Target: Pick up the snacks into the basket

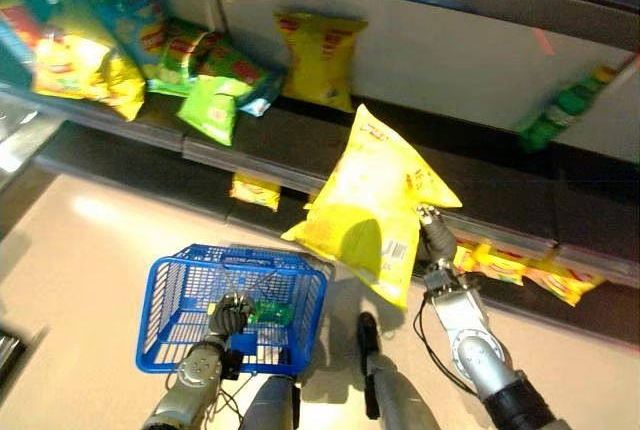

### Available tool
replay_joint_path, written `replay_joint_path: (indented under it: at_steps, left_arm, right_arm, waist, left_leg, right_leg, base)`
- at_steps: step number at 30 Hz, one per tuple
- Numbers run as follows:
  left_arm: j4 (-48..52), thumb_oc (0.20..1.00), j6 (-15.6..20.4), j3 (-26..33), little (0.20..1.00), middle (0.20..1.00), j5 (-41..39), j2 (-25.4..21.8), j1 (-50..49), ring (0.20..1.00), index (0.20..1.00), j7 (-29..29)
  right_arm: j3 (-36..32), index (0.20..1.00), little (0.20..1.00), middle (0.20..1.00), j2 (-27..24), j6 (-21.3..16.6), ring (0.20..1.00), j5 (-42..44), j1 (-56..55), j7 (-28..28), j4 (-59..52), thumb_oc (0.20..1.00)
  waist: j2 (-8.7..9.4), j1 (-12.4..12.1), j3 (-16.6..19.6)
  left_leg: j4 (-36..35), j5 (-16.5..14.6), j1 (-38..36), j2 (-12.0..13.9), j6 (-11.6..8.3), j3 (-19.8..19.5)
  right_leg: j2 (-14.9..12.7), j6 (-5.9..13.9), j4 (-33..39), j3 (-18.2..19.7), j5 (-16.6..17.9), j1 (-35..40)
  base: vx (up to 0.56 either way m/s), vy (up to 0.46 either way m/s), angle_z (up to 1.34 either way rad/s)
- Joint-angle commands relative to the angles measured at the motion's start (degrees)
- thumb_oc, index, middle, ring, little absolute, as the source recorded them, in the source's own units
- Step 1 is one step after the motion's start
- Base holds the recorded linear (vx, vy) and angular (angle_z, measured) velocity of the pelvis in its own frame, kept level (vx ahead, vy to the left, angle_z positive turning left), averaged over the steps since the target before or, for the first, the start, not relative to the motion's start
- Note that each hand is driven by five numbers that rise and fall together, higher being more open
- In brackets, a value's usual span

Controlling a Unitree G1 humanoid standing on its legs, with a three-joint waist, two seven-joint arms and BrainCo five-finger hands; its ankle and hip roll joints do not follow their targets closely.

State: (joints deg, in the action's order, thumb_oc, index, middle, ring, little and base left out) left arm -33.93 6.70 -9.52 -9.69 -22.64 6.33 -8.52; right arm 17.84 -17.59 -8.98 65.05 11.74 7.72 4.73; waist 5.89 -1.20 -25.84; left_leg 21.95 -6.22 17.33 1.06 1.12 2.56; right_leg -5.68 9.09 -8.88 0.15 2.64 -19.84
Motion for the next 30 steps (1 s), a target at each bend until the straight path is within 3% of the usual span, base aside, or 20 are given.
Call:
replay_joint_path:
  at_steps: [1, 2, 4, 8, 10, 15, 17, 18, 25, 30]
  left_arm:
    - [9.44, 0.2, 4.62, 2.68, 0.2, 0.2, 0.92, -3.94, -1.73, 0.2, 0.2, -0.13]
    - [9.6, 0.2, 4.35, 2.74, 0.2, 0.2, 1.06, -4.03, -1.63, 0.2, 0.2, 0.14]
    - [10.46, 0.2, 4.57, 3.05, 0.2, 0.2, 0.69, -3.89, -1.27, 0.2, 0.2, 1.12]
    - [11.75, 0.2, 4.99, 3.0, 0.2, 0.2, -0.06, -3.13, -0.25, 0.2, 0.2, 1.04]
    - [13.14, 0.2, 5.02, 2.59, 0.2, 0.2, -0.45, -3.08, 0.35, 0.2, 0.2, 1.22]
    - [15.76, 0.2, 5.69, -0.28, 0.2, 0.2, -1.31, -2.01, 3.71, 0.2, 0.2, 1.37]
    - [16.37, 0.2, 5.88, -1.47, 0.2, 0.2, -1.2, -1.68, 4.68, 0.2, 0.2, 1.56]
    - [16.37, 0.2, 5.87, -1.44, 0.2, 0.2, -1.19, -1.68, 4.69, 0.2, 0.2, 1.56]
    - [20.87, 0.2, 5.82, -3.58, 0.2, 0.2, -3.63, -0.92, 4.92, 0.2, 0.2, 2.03]
    - [23.45, 0.2, 5.66, -4.89, 0.2, 0.2, -5.69, -0.57, 6.3, 0.2, 0.2, 1.76]
  right_arm:
    - [1.1, 0.2, 0.2, 0.2, -3.09, 2.95, 0.2, -3.06, -2.12, 5.69, -5.73, 0.2]
    - [1.5, 0.2, 0.2, 0.2, -4.02, 4.13, 0.2, -3.78, -4.01, 6.2, -5.25, 0.2]
    - [2.64, 0.2, 0.2, 0.2, -6.4, 6.38, 0.2, -6.81, -5.85, 8.09, -3.73, 0.2]
    - [3.12, 0.2, 0.2, 0.2, -10.08, 7.66, 0.2, -11.1, -9.69, 9.61, -1.99, 0.2]
    - [3.36, 0.2, 0.2, 0.2, -10.78, 7.83, 0.2, -13.2, -10.0, 9.91, -1.36, 0.2]
    - [5.85, 0.2, 0.2, 0.2, -12.86, 7.15, 0.2, -26.52, -10.51, 10.05, 4.57, 0.2]
    - [7.51, 0.2, 0.2, 0.2, -13.88, 5.35, 0.2, -35.69, -8.59, 9.4, 6.93, 0.2]
    - [7.55, 0.2, 0.2, 0.2, -13.83, 5.3, 0.2, -35.76, -8.53, 9.38, 7.01, 0.2]
    - [14.45, 0.2, 0.2, 0.2, -7.89, 3.82, 0.2, -55.56, 0.11, 4.67, 17.59, 0.2]
    - [17.83, 0.2, 0.2, 0.2, -0.95, 3.88, 0.2, -64.26, 6.26, 0.06, 28.43, 0.2]
  waist:
    - [-0.21, -2.14, 5.93]
    - [-0.32, -2.49, 6.89]
    - [1.04, -2.68, 8.07]
    - [1.1, -2.04, 8.24]
    - [0.87, -1.7, 8.11]
    - [-0.38, -0.56, 7.25]
    - [-0.76, -0.66, 6.85]
    - [-0.77, -0.57, 6.86]
    - [-2.13, -1.32, 5.88]
    - [-3.4, -2.19, 4.97]
  left_leg:
    - [-5.69, 2.28, 0.47, -1.47, -1.07, -2.23]
    - [-6.75, 2.68, 0.12, -1.27, -1.05, -2.19]
    - [-8.84, 2.98, -0.5, -2.07, -1.71, -1.78]
    - [-10.72, 4.17, -1.5, -1.48, -3.05, -2.21]
    - [-11.01, 4.7, -1.23, -1.41, -3.3, -2.62]
    - [-12.03, 6.31, -0.09, -1.65, -3.93, -4.78]
    - [-11.84, 6.54, 0.65, -1.87, -4.03, -5.4]
    - [-11.78, 6.52, 0.71, -1.88, -4.04, -5.46]
    - [-10.68, 6.36, 2.16, -2.4, -3.69, -6.39]
    - [-10.05, 6.28, 3.21, -2.9, -3.51, -6.5]
  right_leg:
    - [-3.19, 1.0, -8.2, 0.55, -3.16, 2.91]
    - [-2.41, 0.33, -9.91, 0.26, -5.31, 4.41]
    - [-1.91, -0.4, -1.5, -0.52, -5.04, 8.57]
    - [-1.1, -1.14, 2.37, -1.51, -4.39, 9.36]
    - [-1.05, -1.28, 2.55, -2.18, -4.41, 9.28]
    - [-0.81, -1.96, 0.52, -4.06, -5.71, 7.9]
    - [-0.88, -2.09, -0.32, -4.48, -5.89, 7.08]
    - [-0.89, -2.09, -0.37, -4.55, -5.93, 7.06]
    - [-1.21, -2.08, -2.38, -4.42, -6.36, 5.34]
    - [-1.52, -2.02, -2.74, -4.25, -6.34, 4.51]
  base:
    - [-0.05, 0.091, -0.58]
    - [-0.04, 0.036, -0.21]
    - [-0.02, -0.062, -0.17]
    - [0.01, -0.097, -0.33]
    - [-0.04, -0.073, 0.33]
    - [-0.03, -0.058, 0.25]
    - [-0.03, -0.026, 0.12]
    - [-0.02, -0.011, 0.19]
    - [-0.01, 0.01, 0.11]
    - [0.0, 0.023, 0.08]
